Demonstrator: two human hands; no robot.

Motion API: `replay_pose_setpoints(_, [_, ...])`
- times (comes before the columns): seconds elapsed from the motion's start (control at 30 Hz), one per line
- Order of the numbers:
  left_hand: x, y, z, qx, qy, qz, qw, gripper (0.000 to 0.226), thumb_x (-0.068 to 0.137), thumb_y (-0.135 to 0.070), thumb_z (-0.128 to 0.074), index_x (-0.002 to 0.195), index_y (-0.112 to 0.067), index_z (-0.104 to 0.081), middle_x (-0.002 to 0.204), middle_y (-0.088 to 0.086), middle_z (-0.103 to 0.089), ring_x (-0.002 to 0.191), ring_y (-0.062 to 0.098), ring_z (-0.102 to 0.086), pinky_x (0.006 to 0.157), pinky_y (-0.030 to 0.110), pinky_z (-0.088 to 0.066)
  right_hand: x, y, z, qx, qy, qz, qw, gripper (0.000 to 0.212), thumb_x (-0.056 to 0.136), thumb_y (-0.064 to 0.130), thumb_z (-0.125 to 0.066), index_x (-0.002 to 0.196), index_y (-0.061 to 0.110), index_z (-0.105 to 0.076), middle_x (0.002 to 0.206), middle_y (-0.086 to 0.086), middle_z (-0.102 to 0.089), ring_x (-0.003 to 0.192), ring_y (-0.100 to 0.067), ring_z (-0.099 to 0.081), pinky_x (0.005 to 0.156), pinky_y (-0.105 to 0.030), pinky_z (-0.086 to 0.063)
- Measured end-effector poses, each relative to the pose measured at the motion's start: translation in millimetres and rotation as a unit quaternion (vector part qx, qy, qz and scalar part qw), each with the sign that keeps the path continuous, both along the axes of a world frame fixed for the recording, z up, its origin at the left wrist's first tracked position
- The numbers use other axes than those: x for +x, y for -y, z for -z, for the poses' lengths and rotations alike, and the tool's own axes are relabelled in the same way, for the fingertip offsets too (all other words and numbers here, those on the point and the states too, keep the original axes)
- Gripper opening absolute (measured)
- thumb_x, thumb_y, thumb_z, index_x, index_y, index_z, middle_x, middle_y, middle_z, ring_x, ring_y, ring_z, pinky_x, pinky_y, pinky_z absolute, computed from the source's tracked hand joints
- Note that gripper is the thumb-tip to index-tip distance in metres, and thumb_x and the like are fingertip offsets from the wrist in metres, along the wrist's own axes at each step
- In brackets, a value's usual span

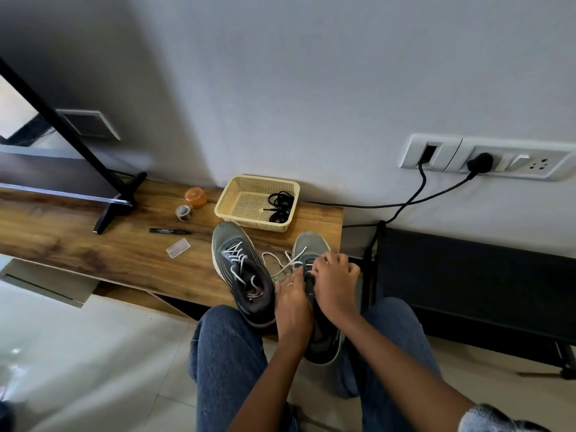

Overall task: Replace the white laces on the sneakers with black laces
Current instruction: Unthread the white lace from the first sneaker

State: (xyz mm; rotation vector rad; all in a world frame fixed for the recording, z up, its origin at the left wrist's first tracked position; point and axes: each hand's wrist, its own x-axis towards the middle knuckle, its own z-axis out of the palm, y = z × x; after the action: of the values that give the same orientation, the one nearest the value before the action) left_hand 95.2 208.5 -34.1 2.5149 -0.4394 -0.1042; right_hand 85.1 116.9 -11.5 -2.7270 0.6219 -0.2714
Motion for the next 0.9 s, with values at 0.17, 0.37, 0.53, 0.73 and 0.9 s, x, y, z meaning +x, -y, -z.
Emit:
replay_pose_setpoints(0.17, [-4, 4, -2, -0.007, 0.001, -0.007, 1.000, 0.047, 0.092, 0.000, -0.047, 0.139, -0.008, -0.047, 0.130, 0.014, -0.058, 0.122, 0.033, -0.051, 0.112, 0.045, -0.032, -6, 4, -4, 0.120, 0.083, 0.162, 0.976, 0.010, 0.088, 0.011, -0.060, 0.082, 0.019, -0.060, 0.107, 0.004, -0.054, 0.107, -0.019, -0.046, 0.089, -0.038, -0.028])
replay_pose_setpoints(0.37, [-1, 2, 4, -0.004, -0.015, -0.035, 0.999, 0.055, 0.090, 0.005, -0.038, 0.141, -0.011, -0.044, 0.136, 0.010, -0.054, 0.128, 0.030, -0.046, 0.118, 0.033, -0.016, -7, 40, -17, 0.311, 0.108, 0.403, 0.854, 0.013, 0.093, 0.017, -0.052, 0.081, 0.017, -0.055, 0.114, -0.007, -0.052, 0.110, -0.031, -0.045, 0.089, -0.045, -0.032])
replay_pose_setpoints(0.53, [0, 2, 9, -0.008, -0.019, -0.036, 0.999, 0.053, 0.089, 0.004, -0.039, 0.140, -0.012, -0.045, 0.133, 0.010, -0.056, 0.126, 0.031, -0.048, 0.114, 0.035, -0.022, -9, 42, -18, 0.224, 0.067, 0.317, 0.919, 0.013, 0.092, 0.014, -0.053, 0.101, 0.017, -0.062, 0.121, -0.008, -0.052, 0.114, -0.030, -0.046, 0.093, -0.048, -0.033])
replay_pose_setpoints(0.73, [-2, 0, 1, -0.008, -0.028, -0.026, 0.999, 0.048, 0.094, 0.000, -0.036, 0.140, -0.011, -0.042, 0.133, 0.010, -0.056, 0.124, 0.031, -0.048, 0.113, 0.034, -0.023, -3, 18, -24, 0.038, 0.019, 0.000, 0.999, 0.022, 0.094, 0.023, -0.051, 0.110, 0.023, -0.065, 0.114, 0.004, -0.057, 0.113, -0.021, -0.044, 0.089, -0.039, -0.030])
replay_pose_setpoints(0.9, [-5, 0, -6, -0.019, -0.024, -0.015, 0.999, 0.043, 0.097, -0.007, -0.039, 0.140, -0.009, -0.044, 0.136, 0.010, -0.055, 0.125, 0.030, -0.048, 0.112, 0.038, -0.027, -2, 3, -11, -0.005, -0.112, -0.081, 0.990, 0.029, 0.097, 0.022, -0.044, 0.122, 0.019, -0.059, 0.128, 0.000, -0.046, 0.120, -0.023, -0.037, 0.096, -0.041, -0.030])
